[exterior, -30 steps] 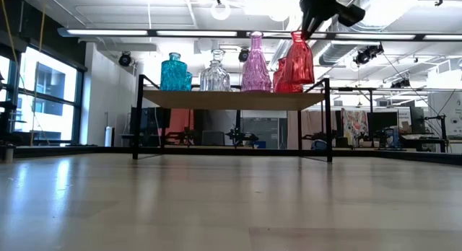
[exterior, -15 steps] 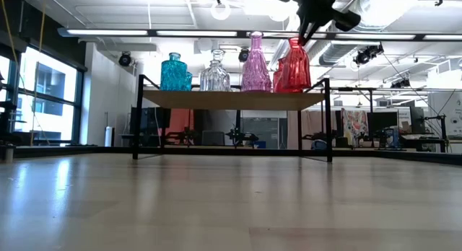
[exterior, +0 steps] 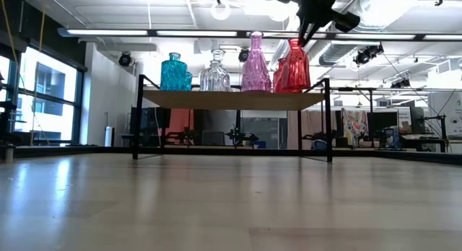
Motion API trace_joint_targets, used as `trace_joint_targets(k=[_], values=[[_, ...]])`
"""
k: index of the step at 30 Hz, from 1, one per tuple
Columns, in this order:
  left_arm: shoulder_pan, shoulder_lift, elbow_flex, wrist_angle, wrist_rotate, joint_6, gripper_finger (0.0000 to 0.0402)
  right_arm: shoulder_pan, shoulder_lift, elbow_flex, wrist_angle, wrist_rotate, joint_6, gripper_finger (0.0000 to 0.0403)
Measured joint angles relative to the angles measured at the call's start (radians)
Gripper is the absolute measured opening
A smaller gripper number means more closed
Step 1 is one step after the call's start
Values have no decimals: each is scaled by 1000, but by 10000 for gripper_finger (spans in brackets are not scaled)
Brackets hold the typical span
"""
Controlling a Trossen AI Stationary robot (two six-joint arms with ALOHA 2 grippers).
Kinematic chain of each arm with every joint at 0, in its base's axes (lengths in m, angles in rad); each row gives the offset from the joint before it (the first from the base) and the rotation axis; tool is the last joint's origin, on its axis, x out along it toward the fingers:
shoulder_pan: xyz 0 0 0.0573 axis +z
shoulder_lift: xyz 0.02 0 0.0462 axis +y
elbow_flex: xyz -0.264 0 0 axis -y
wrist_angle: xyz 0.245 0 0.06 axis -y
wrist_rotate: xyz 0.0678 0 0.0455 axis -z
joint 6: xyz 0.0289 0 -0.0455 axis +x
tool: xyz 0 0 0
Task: Sort vases onto shelf
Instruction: Put the red vase on the shelf aligned with the other red vase
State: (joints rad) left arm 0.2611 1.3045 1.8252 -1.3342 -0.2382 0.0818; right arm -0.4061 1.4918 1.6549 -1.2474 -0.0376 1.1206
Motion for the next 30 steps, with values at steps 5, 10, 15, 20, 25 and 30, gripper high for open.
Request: trace_joint_targets(k=[5, 10, 15, 20, 25, 30], values=[[0, 0, 0, 0, 0, 0, 136, 0, 12, -1, 4, 3, 5, 0], [0, 0, 0, 0, 0, 0, 136, 0, 19, -1, 13, 8, 5, 0], [0, 0, 0, 0, 0, 0, 136, 0, 19, -1, 8, 11, 6, 0], [0, 0, 0, 0, 0, 0, 136, 0, 19, -1, -1, 31, 9, 5], [0, 0, 0, 0, 0, 0, 136, 0, 19, -1, -1, 37, 24, 20], [0, 0, 0, 0, 0, 0, 136, 0, 20, -1, 1, 45, 24, 23]])
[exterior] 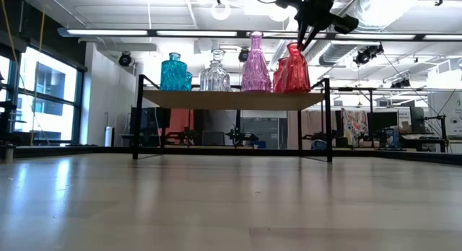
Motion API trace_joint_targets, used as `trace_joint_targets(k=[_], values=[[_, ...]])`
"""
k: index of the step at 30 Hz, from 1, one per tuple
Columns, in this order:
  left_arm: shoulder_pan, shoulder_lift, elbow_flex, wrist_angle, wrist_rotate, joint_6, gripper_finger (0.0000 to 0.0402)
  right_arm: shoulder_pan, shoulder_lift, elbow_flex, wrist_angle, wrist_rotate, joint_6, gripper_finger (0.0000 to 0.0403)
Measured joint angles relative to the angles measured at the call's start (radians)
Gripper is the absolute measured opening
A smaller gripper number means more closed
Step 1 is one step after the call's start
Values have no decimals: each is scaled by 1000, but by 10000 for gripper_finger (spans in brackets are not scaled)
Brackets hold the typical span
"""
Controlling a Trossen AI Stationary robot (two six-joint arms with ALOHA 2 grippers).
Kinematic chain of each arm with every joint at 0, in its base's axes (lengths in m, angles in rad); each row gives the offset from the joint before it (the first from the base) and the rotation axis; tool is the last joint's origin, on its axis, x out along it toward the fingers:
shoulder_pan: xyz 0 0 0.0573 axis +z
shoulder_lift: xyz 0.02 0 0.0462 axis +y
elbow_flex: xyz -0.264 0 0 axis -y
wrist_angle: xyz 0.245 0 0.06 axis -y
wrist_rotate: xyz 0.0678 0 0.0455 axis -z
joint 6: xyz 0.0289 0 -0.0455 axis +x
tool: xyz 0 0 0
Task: Sort vases onto shelf
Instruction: Put the red vase on the shelf aligned with the other red vase
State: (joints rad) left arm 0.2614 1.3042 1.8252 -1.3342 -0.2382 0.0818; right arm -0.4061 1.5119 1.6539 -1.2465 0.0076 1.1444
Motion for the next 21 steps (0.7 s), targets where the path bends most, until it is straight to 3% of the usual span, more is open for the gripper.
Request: trace_joint_targets(k=[21], values=[[0, 0, 0, 0, 0, 0, 136, -27, 8, 0, 17, 6, -63, 23]])
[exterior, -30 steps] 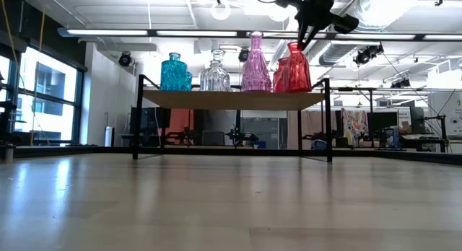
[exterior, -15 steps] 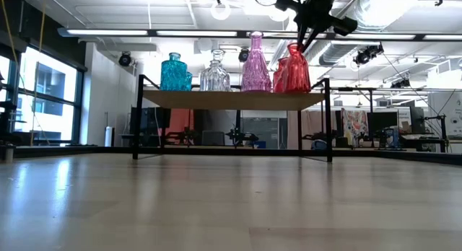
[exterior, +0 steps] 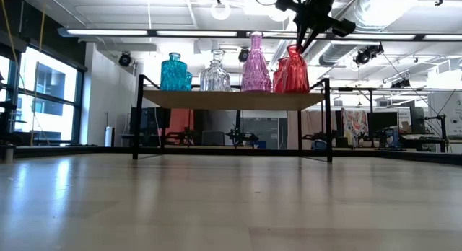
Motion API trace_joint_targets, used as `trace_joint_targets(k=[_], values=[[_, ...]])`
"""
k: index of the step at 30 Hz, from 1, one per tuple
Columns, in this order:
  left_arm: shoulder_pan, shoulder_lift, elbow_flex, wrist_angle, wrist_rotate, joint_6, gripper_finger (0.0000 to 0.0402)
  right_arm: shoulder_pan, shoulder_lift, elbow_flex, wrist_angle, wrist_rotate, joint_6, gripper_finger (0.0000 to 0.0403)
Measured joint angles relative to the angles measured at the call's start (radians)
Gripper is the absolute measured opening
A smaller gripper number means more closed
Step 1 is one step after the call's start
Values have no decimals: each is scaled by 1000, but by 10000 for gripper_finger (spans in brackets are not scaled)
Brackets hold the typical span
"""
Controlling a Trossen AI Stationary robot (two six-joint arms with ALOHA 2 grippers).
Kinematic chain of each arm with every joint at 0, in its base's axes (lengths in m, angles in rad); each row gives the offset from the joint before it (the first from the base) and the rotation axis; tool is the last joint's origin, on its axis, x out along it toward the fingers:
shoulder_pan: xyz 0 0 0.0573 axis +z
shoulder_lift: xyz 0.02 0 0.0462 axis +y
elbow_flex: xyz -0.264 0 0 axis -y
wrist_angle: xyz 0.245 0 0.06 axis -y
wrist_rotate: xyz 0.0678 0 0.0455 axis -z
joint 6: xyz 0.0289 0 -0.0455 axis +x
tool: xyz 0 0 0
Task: Sort vases onto shelf
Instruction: Put the red vase on the shelf aligned with the other red vase, then put the blue vase on the shelf aligned with the other blue vase
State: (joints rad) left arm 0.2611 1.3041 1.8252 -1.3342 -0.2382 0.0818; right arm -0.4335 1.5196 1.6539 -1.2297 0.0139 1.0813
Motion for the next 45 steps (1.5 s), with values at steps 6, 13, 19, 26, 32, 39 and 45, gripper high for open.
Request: trace_joint_targets(k=[6, 13, 19, 26, 32, 39, 45], values=[[0, 0, 0, 0, 0, 0, 136, 0, 0, 0, 1, 1, -33, 23], [0, 0, 0, 0, 0, 0, 136, 0, 0, 0, 1, 4, -54, 23], [0, 0, 0, 0, 0, 0, 136, 0, 0, 0, 1, 17, -54, 28], [0, 0, 0, 0, 0, 0, 136, 0, 0, 0, 5, 36, -61, 77], [0, 0, 0, 0, 0, 0, 136, -1, -17, 0, 6, 33, -70, 102], [0, 0, 0, 0, 0, 0, 136, 16, -99, 0, -63, -39, -70, 103], [0, 0, 0, 0, 0, 0, 136, 142, -150, 0, -258, -97, -7, 103]])
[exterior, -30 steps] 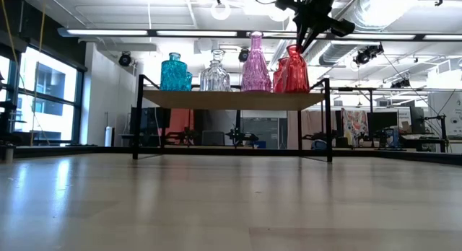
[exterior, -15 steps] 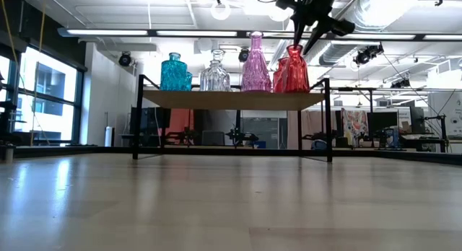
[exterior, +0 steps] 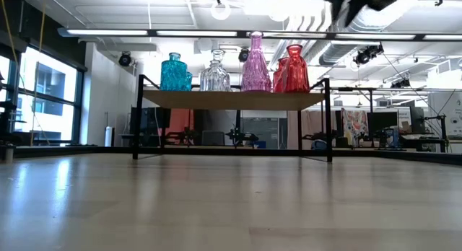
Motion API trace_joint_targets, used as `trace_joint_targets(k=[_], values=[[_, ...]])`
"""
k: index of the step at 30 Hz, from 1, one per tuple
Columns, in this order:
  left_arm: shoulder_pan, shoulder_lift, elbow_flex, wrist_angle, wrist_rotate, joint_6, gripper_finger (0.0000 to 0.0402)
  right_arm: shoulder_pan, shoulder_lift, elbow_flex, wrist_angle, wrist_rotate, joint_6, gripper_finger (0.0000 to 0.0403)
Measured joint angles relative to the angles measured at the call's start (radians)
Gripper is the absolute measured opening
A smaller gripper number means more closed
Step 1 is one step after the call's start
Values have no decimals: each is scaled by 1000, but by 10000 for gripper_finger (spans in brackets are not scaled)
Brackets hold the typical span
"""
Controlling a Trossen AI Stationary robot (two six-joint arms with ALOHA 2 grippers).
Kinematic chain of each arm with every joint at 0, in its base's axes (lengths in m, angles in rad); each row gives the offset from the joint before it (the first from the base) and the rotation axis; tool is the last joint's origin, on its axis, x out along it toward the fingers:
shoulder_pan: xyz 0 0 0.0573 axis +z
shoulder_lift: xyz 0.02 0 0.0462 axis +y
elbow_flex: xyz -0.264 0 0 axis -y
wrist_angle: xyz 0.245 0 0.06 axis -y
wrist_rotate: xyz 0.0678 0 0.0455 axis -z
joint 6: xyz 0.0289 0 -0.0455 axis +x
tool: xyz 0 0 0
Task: Sort vases onto shelf
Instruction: Put the blue vase on the shelf aligned with the other blue vase
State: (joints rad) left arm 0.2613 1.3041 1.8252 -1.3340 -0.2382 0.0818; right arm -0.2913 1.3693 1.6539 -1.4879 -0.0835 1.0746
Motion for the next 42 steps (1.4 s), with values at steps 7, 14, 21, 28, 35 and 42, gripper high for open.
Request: trace_joint_targets(k=[7, 14, 21, 28, 35, 42], values=[[0, 0, 0, 0, 0, 0, 136, 286, -5, 0, -83, 50, 181, 103], [0, 0, 0, 0, 0, 0, 136, 552, 0, 0, -83, 118, 461, 103], [0, 0, 0, 0, 0, 0, 136, 786, 44, 0, -83, 130, 850, 103], [0, 0, 0, 0, 0, 0, 136, 971, 130, 0, -81, 130, 1121, 103], [0, 0, 0, 0, 0, 0, 136, 1116, 221, 0, -50, 126, 1283, 103], [0, 0, 0, 0, 0, 0, 136, 1178, 313, 0, -10, 73, 1301, 103]])
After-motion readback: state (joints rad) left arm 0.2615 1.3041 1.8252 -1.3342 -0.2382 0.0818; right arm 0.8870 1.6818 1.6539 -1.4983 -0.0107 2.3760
